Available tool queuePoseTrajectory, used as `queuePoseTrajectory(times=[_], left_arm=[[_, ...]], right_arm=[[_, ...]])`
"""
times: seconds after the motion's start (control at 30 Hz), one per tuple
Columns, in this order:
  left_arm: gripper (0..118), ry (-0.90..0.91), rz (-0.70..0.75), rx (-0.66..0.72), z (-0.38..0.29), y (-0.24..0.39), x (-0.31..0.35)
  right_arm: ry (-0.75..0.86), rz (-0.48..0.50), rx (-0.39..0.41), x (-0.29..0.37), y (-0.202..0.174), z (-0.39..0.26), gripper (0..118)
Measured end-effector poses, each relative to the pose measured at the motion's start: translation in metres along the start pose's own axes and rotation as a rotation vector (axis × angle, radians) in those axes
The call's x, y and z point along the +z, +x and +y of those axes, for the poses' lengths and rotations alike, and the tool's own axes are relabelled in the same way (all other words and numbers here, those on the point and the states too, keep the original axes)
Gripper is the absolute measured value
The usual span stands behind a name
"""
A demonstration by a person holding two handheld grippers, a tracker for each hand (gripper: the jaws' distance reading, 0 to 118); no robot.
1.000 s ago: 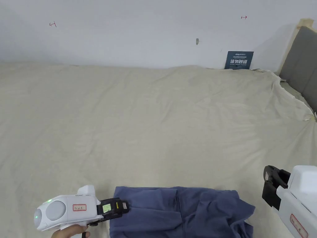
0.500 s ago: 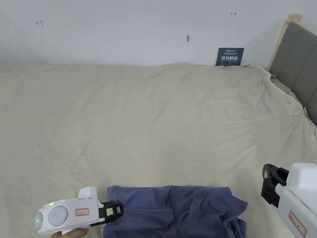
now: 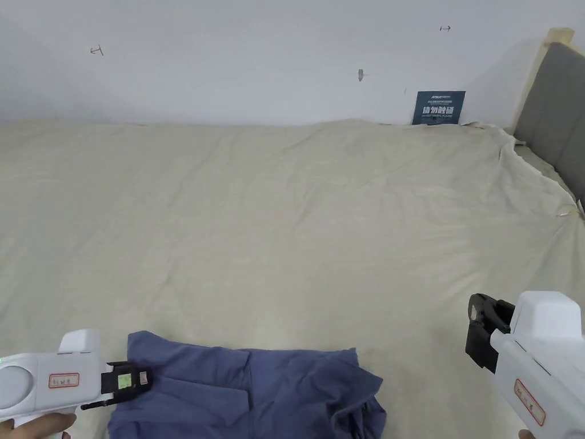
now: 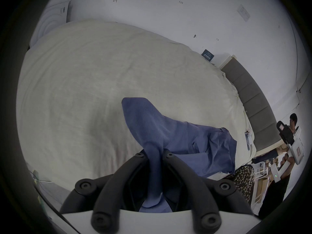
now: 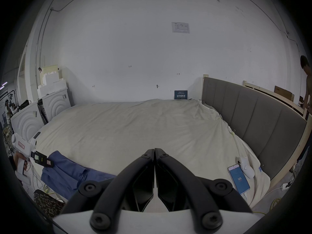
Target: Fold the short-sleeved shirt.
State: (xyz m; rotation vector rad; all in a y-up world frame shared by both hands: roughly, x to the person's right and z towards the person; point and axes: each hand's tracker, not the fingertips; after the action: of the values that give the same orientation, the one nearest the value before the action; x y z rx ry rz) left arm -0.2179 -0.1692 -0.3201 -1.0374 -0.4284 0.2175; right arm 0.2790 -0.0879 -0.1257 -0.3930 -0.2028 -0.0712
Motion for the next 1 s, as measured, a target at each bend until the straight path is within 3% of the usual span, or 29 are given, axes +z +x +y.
queuePoseTrajectory(times=[0.23,0.53,0.87,0.93,1.0], left_arm=[[13,-0.022,-0.039,-0.105,0.018,0.088,-0.001],[13,-0.181,-0.107,-0.368,0.013,0.213,-0.086],[13,-0.325,-0.043,-0.414,-0.036,0.272,-0.185],[18,-0.326,-0.014,-0.405,-0.045,0.272,-0.192],[36,-0.302,-0.017,-0.414,-0.047,0.273,-0.189]], right_arm=[[0.006,0.007,-0.009,0.001,0.001,-0.001,0],[0.02,-0.003,-0.029,0.01,0.012,-0.001,0],[0.002,-0.046,-0.051,0.016,0.032,-0.012,0],[0.001,-0.052,-0.054,0.017,0.035,-0.013,0],[0.002,-0.057,-0.054,0.019,0.036,-0.013,0]])
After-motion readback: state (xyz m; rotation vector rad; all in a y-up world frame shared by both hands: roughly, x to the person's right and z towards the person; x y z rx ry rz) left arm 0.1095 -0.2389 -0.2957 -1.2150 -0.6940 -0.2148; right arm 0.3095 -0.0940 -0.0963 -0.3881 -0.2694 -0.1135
